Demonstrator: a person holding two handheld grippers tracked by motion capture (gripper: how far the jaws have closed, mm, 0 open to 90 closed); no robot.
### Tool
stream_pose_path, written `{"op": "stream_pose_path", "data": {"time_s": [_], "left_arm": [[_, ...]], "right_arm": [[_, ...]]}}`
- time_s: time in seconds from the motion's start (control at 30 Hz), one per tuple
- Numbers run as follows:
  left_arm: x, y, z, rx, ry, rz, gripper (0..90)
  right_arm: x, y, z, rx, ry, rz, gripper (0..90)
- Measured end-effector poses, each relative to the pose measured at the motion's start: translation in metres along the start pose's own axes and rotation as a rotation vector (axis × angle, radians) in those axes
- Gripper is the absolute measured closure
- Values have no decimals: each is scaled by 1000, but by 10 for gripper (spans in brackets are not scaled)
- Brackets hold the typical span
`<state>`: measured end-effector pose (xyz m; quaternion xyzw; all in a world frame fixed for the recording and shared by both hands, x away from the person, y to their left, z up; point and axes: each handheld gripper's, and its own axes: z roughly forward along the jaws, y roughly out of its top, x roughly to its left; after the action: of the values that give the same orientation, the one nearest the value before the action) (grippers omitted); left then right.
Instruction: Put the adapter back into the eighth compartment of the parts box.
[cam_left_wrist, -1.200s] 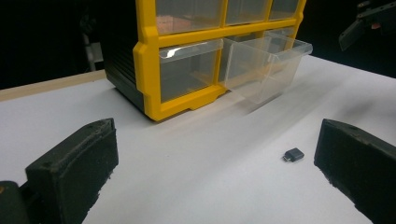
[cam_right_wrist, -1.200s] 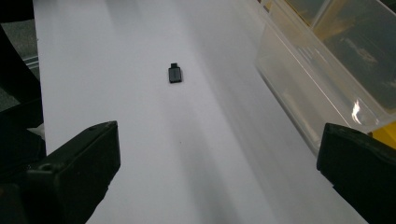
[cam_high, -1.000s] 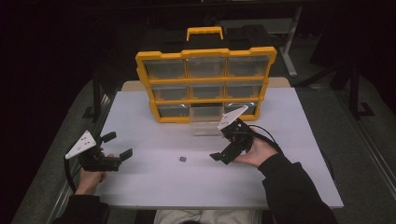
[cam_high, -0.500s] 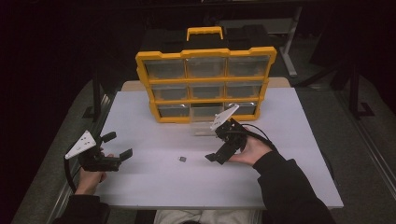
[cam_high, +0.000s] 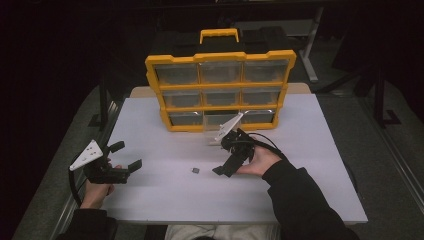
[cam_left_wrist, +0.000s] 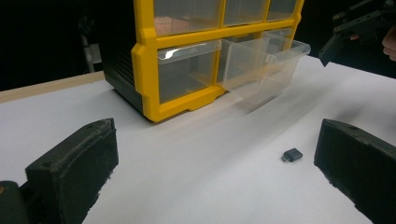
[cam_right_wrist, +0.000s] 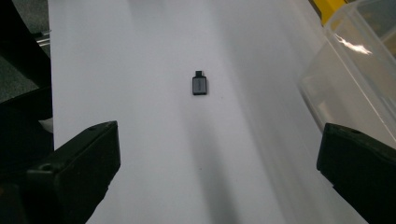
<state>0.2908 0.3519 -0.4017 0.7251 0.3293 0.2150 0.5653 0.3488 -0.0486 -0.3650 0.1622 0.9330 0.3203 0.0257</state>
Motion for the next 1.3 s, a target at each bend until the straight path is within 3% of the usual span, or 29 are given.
{"op": "stream_pose_path", "data": {"time_s": [0.5,0.83,1.3], "left_arm": [[0,0,0,-3,-2,2,0],[0,0,0,-3,-4,-1,0],[0,0,0,-3,-6,-1,0]], "right_arm": [[3,11,25,57,29,-27,0],[6,19,40,74,43,-61,0],[5,22,57,93,55,-70,0]]}}
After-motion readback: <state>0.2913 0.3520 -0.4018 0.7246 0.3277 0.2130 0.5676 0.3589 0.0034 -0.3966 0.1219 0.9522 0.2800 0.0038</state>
